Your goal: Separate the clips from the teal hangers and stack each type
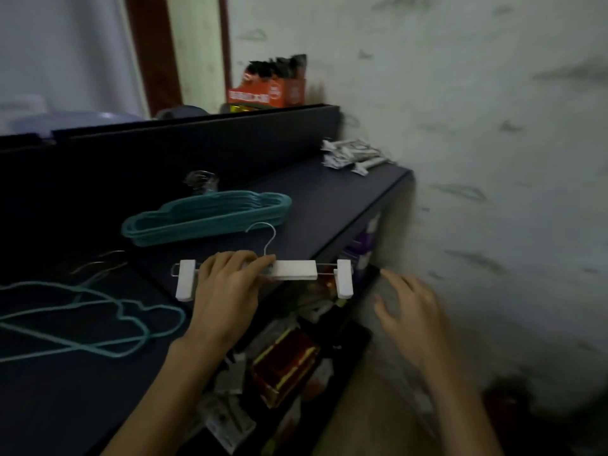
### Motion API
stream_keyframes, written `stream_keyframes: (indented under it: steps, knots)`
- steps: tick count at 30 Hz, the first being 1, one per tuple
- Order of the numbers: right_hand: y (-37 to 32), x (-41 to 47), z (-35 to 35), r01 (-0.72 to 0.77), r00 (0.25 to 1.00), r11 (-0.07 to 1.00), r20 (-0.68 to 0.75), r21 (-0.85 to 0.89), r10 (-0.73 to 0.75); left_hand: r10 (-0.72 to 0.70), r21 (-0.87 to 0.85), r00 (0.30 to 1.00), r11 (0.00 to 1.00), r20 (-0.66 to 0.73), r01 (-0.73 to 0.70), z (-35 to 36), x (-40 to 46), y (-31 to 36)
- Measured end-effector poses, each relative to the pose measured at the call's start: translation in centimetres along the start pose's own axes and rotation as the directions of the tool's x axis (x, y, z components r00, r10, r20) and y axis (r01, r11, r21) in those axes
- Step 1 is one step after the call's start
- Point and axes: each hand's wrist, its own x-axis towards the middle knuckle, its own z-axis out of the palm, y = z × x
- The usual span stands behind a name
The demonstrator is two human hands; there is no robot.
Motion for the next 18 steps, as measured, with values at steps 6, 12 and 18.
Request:
stream_keyframes:
  steps: [6,12,18]
  knots:
    - [5.9,-2.0,-3.8,-0.139,0.988,0.983,-0.079,-0.118,0.13,0.094,-0.116,0.995,0.989,0.043,-0.088,3.8,1.3,6.1]
    - [11.1,0.1,-3.4,-0.15,0.989,0.981,-0.023,-0.12,0.148,0.086,-0.102,0.994,0.992,0.072,-0.078,8.0,3.5,8.8]
    - [18.1,4.6,-3.2,-0.108,0.993,0.985,-0.057,-0.134,0.101,0.095,-0.068,0.995,0.993,0.044,-0.092,12.4,8.3,13.3]
